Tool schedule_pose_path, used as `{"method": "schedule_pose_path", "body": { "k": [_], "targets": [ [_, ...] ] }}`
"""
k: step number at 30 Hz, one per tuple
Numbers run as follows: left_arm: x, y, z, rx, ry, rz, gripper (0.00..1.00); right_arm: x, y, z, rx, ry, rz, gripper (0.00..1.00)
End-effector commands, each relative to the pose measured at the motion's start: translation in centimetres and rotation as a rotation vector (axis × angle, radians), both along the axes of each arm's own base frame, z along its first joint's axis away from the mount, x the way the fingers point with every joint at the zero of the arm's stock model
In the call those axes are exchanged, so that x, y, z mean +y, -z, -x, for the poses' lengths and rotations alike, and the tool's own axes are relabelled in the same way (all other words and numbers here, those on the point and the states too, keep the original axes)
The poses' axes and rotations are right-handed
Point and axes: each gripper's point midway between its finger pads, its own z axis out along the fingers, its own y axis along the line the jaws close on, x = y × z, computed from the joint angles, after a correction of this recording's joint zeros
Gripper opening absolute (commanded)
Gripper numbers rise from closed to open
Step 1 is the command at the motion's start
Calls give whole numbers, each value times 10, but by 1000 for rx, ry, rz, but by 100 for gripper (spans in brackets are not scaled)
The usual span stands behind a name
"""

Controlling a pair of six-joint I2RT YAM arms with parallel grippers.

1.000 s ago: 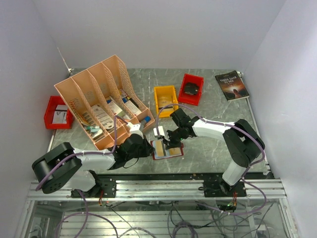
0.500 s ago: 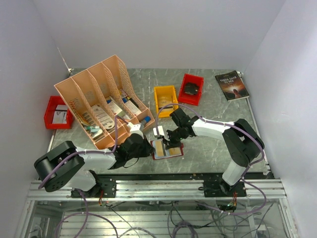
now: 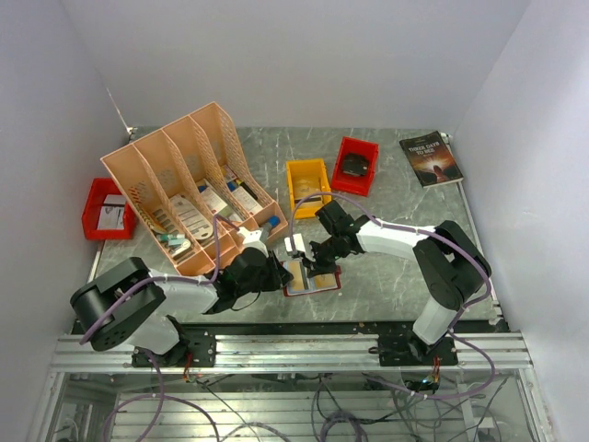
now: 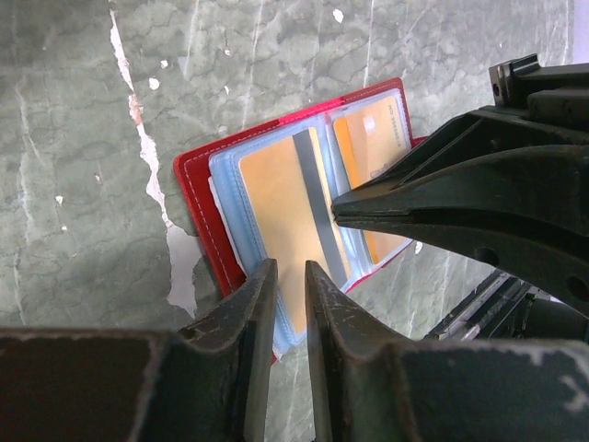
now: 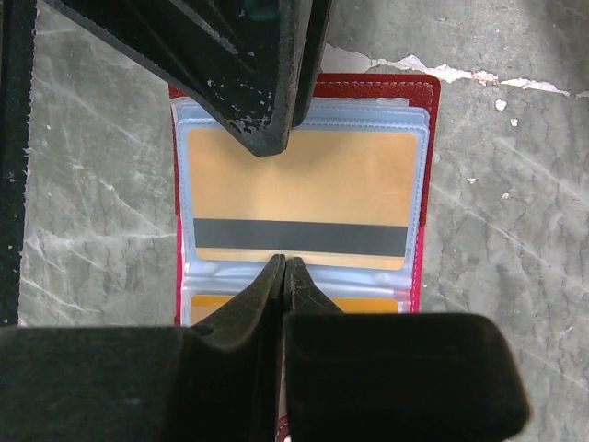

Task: Put the credit cards into the card holder
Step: Turn over the card slot in the card holder.

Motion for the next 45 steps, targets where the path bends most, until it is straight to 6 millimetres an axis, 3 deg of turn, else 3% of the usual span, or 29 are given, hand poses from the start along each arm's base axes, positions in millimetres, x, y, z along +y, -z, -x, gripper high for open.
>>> {"method": "schedule_pose_path", "body": {
  "k": [1,8,25,40,45],
  "targets": [
    [-2,-3,-2,-1,-2,22,31,-5,10,0,-1,0,45,0],
    [4,-6,-3,-6,-17,-7,40,-5,11,0,2,0,46,0],
    [-7,-3,1,12,17,37,38,-5,11,1,4,0,47,0],
    [-19,-18,2,-18,62,118,34,-3,7,0,5,0,39,0],
    [-24,-26,3,-34,81,151,34,-4,-19,-8,-13,10,-16,14]
  ]
}}
